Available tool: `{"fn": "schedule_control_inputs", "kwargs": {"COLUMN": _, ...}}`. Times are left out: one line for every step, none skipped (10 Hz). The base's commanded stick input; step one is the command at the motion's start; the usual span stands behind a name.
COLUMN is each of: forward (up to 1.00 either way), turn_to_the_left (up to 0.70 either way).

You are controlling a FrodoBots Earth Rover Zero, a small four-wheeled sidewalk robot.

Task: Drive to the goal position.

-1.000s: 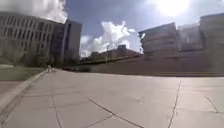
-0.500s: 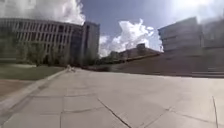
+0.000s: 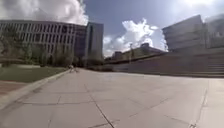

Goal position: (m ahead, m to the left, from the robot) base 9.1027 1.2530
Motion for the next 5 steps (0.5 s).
{"fn": "schedule_control_inputs", "kwargs": {"forward": 1.00, "turn_to_the_left": 0.01}}
{"fn": "schedule_control_inputs", "kwargs": {"forward": 1.00, "turn_to_the_left": 0.01}}
{"fn": "schedule_control_inputs", "kwargs": {"forward": 1.00, "turn_to_the_left": 0.01}}
{"fn": "schedule_control_inputs", "kwargs": {"forward": 1.00, "turn_to_the_left": 0.01}}
{"fn": "schedule_control_inputs", "kwargs": {"forward": 1.00, "turn_to_the_left": 0.01}}
